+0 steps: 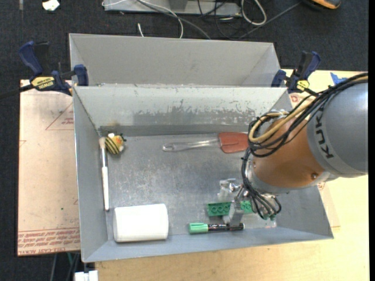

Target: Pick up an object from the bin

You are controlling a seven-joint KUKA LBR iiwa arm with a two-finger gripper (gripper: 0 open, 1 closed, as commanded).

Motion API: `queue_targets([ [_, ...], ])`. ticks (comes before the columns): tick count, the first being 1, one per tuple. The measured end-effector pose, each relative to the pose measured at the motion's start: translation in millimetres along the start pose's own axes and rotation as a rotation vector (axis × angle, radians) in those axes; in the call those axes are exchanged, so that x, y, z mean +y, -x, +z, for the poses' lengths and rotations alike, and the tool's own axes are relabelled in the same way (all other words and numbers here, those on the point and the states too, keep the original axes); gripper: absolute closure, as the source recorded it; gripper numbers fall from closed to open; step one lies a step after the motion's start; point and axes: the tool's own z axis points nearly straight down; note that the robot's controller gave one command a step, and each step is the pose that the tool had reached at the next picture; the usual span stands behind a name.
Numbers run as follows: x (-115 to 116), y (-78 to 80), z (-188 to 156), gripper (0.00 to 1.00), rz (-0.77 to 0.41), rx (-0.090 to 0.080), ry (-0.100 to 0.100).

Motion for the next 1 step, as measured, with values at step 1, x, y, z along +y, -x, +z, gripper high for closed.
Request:
queue_targets([
  [1, 0.9, 9.9, 4.8, 1.00, -0.057, -0.003, 0.001],
])
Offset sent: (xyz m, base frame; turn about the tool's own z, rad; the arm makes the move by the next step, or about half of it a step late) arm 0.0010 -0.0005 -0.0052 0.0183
